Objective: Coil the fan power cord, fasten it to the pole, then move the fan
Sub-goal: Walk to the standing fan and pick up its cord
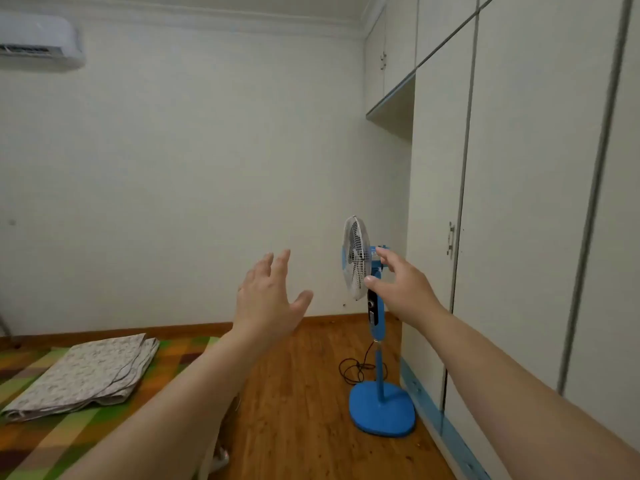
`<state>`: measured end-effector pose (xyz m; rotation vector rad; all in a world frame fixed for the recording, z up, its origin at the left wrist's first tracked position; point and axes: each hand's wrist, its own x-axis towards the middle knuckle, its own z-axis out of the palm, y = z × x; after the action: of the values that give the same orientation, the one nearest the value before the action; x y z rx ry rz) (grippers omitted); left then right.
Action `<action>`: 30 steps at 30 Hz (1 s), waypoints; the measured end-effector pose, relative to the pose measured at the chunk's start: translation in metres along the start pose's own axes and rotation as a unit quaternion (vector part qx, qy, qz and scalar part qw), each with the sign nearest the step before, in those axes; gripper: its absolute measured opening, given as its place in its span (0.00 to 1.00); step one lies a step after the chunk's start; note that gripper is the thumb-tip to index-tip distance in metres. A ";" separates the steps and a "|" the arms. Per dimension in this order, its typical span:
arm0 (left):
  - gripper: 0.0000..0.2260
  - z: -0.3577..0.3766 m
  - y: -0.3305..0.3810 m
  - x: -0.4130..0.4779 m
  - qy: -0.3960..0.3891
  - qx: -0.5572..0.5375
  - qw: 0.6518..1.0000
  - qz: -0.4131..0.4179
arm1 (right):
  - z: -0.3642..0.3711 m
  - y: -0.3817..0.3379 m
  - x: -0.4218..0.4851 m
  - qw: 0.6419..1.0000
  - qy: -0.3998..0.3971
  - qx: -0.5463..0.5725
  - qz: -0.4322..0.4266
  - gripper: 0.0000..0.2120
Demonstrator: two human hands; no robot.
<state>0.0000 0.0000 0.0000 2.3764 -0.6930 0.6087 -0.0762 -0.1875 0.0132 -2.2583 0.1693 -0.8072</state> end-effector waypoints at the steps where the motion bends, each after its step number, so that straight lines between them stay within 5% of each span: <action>1: 0.34 0.005 -0.003 0.004 0.001 0.002 1.000 -0.002 | 0.005 0.002 0.005 1.000 0.002 -0.001 0.000 0.28; 30: 0.32 0.196 -0.131 0.271 0.000 -0.019 0.997 -0.076 | 0.181 0.162 0.307 0.998 -0.028 0.057 0.007 0.25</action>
<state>0.3345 -0.1243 -0.0435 2.3679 -0.5144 0.5257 0.2937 -0.3041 -0.0404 -2.1683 0.1102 -0.7272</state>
